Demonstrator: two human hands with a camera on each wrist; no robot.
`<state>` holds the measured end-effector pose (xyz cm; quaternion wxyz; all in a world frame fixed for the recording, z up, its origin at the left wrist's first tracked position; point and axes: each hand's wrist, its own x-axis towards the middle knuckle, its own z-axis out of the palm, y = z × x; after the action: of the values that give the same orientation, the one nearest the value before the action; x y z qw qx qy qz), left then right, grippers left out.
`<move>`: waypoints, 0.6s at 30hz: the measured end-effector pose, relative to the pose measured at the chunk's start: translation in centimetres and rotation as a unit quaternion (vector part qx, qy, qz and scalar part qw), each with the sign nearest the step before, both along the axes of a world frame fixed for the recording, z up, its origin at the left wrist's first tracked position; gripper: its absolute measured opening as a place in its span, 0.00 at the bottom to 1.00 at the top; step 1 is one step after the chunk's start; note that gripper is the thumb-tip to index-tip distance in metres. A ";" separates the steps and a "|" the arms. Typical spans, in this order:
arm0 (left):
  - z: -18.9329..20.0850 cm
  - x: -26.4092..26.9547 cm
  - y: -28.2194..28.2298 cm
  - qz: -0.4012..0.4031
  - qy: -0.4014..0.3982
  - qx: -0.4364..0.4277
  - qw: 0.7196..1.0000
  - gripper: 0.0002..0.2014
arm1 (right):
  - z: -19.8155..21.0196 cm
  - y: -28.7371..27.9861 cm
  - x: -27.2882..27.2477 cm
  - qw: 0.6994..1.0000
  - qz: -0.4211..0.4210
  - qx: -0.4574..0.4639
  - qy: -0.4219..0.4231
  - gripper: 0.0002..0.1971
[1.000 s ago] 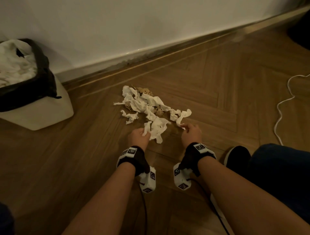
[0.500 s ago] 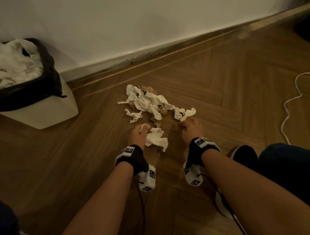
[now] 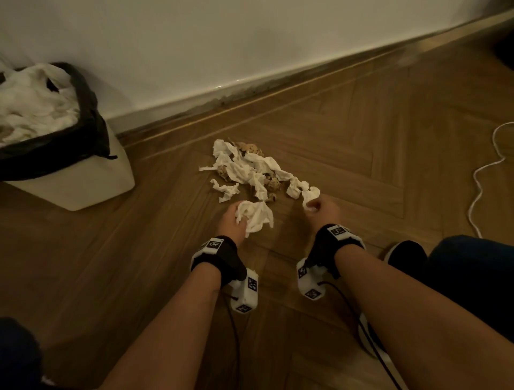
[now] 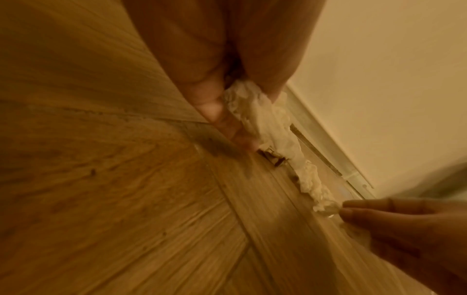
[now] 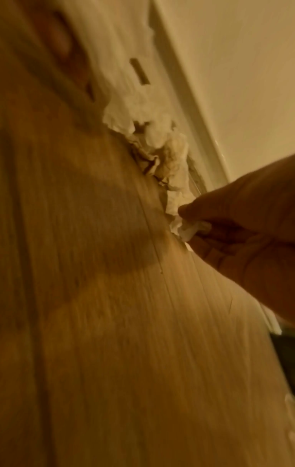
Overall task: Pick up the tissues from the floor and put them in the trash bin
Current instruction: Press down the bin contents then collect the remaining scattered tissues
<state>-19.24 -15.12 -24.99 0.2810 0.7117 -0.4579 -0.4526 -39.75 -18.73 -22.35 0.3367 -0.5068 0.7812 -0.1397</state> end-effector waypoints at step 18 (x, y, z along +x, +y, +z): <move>15.2 2.5 1.0 0.035 -0.058 -0.111 0.992 0.04 | 12.6 0.6 3.7 0.934 -0.148 -0.030 -0.322 0.08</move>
<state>-16.78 -14.14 -9.81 0.3470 0.7166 -0.4957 -0.3468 -36.01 -18.13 -9.70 0.5305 -0.3227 0.6925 -0.3673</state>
